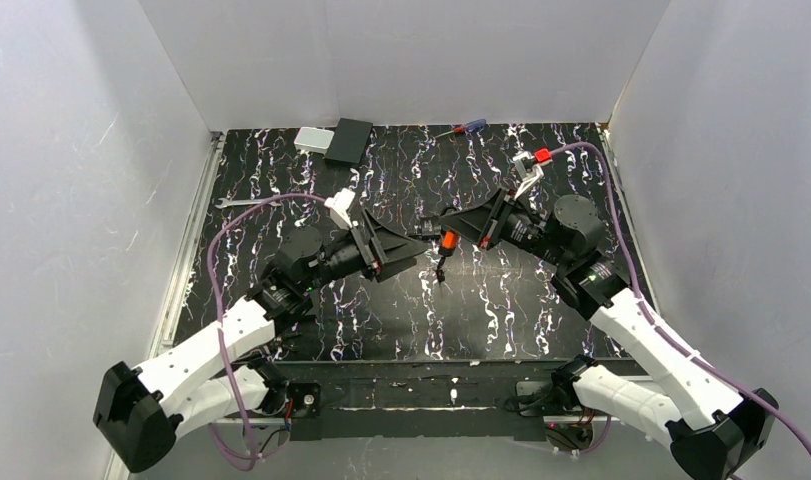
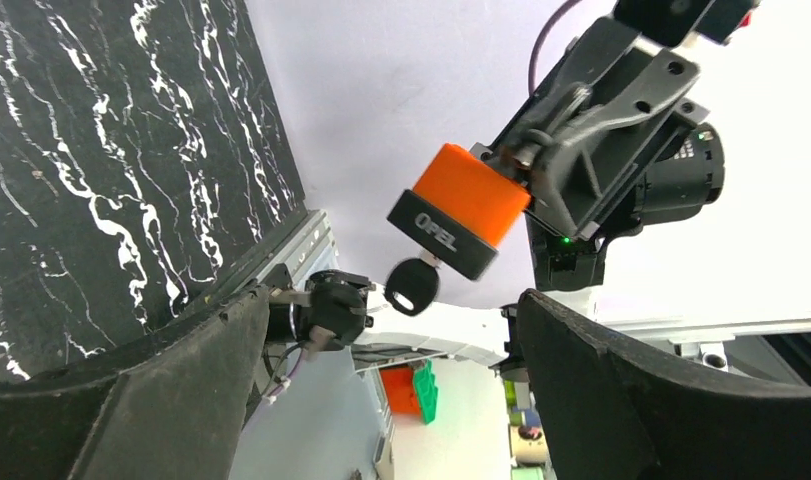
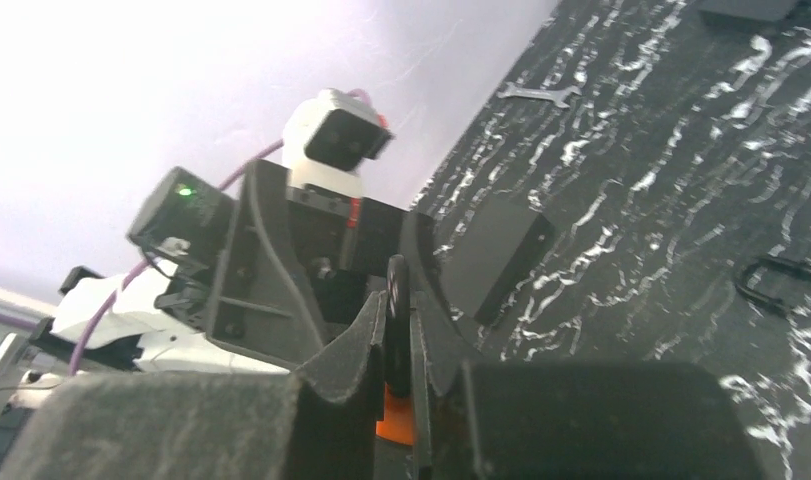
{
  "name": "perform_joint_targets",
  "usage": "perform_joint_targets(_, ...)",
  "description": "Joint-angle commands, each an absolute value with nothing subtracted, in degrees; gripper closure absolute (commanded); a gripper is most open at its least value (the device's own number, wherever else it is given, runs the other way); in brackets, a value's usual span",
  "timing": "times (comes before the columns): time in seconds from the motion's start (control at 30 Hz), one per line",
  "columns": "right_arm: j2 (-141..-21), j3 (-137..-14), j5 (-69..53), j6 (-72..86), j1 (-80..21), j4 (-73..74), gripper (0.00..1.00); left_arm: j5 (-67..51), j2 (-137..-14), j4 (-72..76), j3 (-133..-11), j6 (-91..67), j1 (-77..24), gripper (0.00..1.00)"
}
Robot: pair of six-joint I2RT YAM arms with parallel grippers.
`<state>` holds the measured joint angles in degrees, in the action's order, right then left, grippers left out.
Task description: Unlock with the key
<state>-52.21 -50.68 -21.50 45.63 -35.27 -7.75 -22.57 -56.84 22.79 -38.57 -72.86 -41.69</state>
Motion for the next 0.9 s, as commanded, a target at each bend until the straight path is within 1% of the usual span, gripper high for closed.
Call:
perform_joint_targets(0.0, -50.64, -50.07, -13.75, 42.09, -35.16, -1.45, 0.99, -19.31, -50.21, 16.54, -38.08, -68.83, -40.30, 0.07)
perform_joint_targets(0.07, -51.40, -49.38, -10.55, 41.47, -35.16, 4.11, 0.99, -17.79, -47.58, 9.56, -39.99, -64.50, -40.00, 0.07)
perform_joint_targets(0.1, -51.68, -48.41, -10.17, 41.42, -35.16, 4.80, 0.99, -16.71, -46.70, 3.49, -41.69, -61.70, -39.95, 0.06)
perform_joint_targets(0.23, -52.35, -44.16, -8.00, 43.15, -35.16, 5.01, 0.99, -11.26, -44.38, -16.43, -49.84, -49.45, -39.87, 0.06)
perform_joint_targets(0.33, -53.43, -41.47, -6.75, 43.52, -35.16, 4.49, 0.99, -6.80, -42.74, -26.16, -53.99, -43.81, -39.88, 0.06)
perform_joint_targets(0.5, -58.43, -37.84, -6.30, 43.76, -35.16, 3.78, 0.99, -3.13, -39.57, -35.37, -56.42, -39.48, -39.90, 0.06)
perform_joint_targets(0.63, -63.34, -35.83, -7.18, 43.53, -35.16, 0.56, 0.99, -1.43, -36.73, -38.82, -56.21, -39.44, -39.88, 0.07)
perform_joint_targets(0.87, -74.72, -39.15, -5.43, 39.50, -35.16, -1.81, 0.99, 2.00, -33.85, -42.61, -56.61, -39.10, -39.90, 0.07)
